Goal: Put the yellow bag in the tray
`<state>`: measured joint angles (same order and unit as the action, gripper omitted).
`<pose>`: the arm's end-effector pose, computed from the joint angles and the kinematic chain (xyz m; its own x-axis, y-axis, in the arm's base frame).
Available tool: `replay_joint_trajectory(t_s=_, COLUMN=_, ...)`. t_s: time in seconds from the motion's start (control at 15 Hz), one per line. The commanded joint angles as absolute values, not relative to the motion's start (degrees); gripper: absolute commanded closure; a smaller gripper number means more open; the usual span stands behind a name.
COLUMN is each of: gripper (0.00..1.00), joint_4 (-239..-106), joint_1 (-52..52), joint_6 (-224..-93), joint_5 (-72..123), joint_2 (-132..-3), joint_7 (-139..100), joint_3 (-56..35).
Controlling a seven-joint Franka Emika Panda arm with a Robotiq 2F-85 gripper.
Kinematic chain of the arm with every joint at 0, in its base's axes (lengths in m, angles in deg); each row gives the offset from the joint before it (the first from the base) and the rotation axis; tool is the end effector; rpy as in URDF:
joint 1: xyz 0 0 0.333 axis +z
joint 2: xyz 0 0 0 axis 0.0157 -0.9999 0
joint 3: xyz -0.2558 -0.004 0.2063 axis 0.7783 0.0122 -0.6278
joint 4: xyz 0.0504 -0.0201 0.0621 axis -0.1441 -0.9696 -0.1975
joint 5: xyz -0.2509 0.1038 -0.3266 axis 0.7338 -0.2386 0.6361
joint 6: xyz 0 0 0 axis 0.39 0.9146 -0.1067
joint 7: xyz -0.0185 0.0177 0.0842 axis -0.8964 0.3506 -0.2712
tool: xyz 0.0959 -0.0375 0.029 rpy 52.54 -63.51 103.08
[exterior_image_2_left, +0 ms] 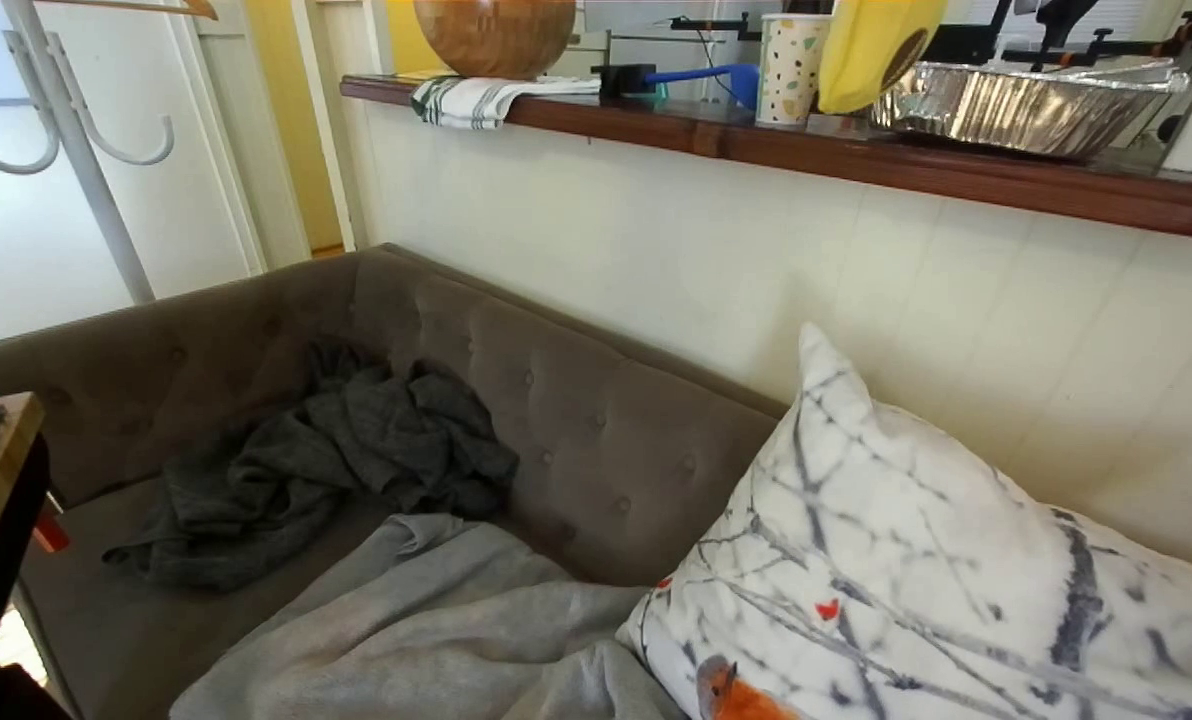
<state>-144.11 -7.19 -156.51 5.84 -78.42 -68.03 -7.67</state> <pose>0.7645 -0.1465 0.6419 0.2479 -0.9478 0.2008 -0.6836 -0.3179 -0.6569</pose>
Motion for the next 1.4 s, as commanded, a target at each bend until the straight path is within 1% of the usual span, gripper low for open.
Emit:
replay_joint_trajectory(t_s=0.0, gripper=0.99, joint_4=-135.48, joint_1=-6.88, joint_6=-156.02, joint_5=7.32, joint_2=-83.40, joint_7=-72.38, joint_3=-6.53)
replay_joint_trajectory(t_s=0.2, gripper=0.99, joint_4=-129.27, joint_1=-7.15, joint_6=-161.91, joint_5=6.46, joint_2=-87.14, joint_7=-72.20, joint_3=-6.82)
replay_joint_trajectory(t_s=0.27, gripper=0.99, joint_4=-126.01, joint_1=-7.83, joint_6=-162.88, joint_5=7.30, joint_2=-88.98, joint_7=-72.11, joint_3=-7.81)
replay_joint_trajectory(t_s=0.53, gripper=0.99, joint_4=-119.44, joint_1=-7.45, joint_6=-164.37, joint_5=9.33, joint_2=-92.32, joint_7=-72.36, joint_3=-7.30)
replay_joint_trajectory(t_s=0.67, gripper=0.99, joint_4=-115.96, joint_1=-7.48, joint_6=-167.22, joint_5=9.53, joint_2=-95.07, joint_7=-72.65, joint_3=-7.64)
replay_joint_trajectory(t_s=1.2, gripper=0.99, joint_4=-107.18, joint_1=-6.60, joint_6=-180.19, joint_5=13.71, joint_2=-106.75, joint_7=-78.33, joint_3=-4.64)
replay_joint_trajectory(t_s=1.33, gripper=0.99, joint_4=-108.19, joint_1=-5.80, joint_6=-183.57, joint_5=13.36, joint_2=-107.91, joint_7=-79.60, joint_3=-2.53)
